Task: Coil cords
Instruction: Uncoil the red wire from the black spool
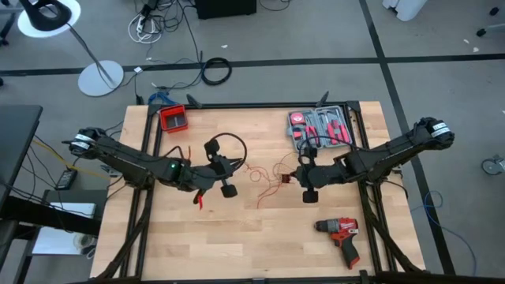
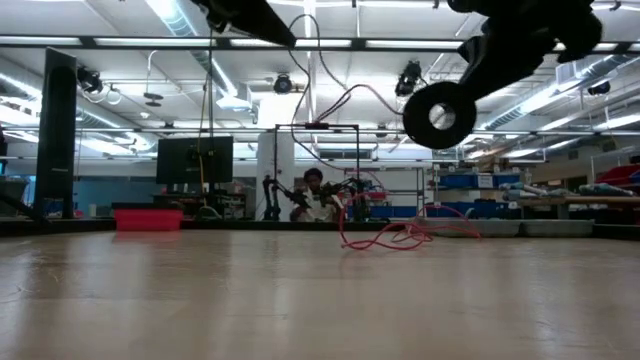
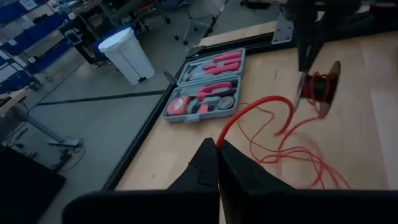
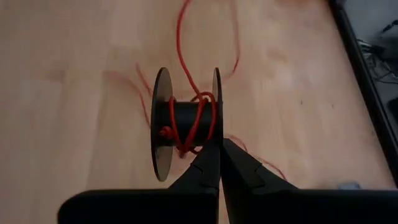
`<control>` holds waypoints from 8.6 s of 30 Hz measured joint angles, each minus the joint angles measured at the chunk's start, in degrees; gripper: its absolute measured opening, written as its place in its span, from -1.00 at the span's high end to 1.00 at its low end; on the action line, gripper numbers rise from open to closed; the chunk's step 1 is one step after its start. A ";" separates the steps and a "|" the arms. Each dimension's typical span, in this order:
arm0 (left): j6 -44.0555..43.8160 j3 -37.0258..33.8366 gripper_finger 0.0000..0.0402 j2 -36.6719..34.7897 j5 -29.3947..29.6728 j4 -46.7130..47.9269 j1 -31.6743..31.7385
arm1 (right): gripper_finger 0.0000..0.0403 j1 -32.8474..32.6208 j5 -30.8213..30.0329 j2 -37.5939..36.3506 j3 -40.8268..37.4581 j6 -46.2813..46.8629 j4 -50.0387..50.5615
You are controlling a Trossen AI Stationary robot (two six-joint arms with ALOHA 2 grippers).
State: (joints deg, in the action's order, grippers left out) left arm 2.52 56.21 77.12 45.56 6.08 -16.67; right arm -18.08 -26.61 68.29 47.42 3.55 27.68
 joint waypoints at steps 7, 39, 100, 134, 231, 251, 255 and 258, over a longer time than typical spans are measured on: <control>0.39 3.62 1.00 0.00 -0.07 1.71 -0.83 | 1.00 1.60 -9.43 0.00 -0.02 -0.06 10.06; -2.66 -1.52 1.00 3.67 -16.34 -6.09 -2.84 | 1.00 19.61 -21.34 0.00 -0.04 -30.65 -49.29; -22.58 -4.15 1.00 0.35 -8.18 25.02 -0.20 | 1.00 -3.19 -24.33 -0.56 -0.04 -43.26 -54.71; -13.22 9.03 1.00 -4.55 -5.74 29.54 -4.23 | 1.00 -0.21 -22.13 -0.96 -0.04 2.98 26.45; -10.05 6.75 0.99 14.36 -16.62 -16.29 7.21 | 1.00 1.36 -36.29 -0.92 -0.02 -44.09 -45.79; -13.52 6.77 1.00 17.56 -12.96 3.41 4.65 | 1.00 2.82 -30.54 -0.90 -0.02 -42.09 -48.57; -16.00 6.77 1.00 14.72 -8.69 13.04 4.36 | 1.00 -2.06 -32.06 -0.90 -0.02 -37.87 -41.39; -16.70 6.77 1.00 12.08 -6.20 17.53 3.71 | 1.00 -4.91 -32.09 -0.90 -0.02 -30.72 -34.98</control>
State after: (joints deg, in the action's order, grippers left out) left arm -14.17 62.98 89.20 39.35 23.62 -12.96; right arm -22.99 -58.70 67.40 47.40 -27.18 -7.30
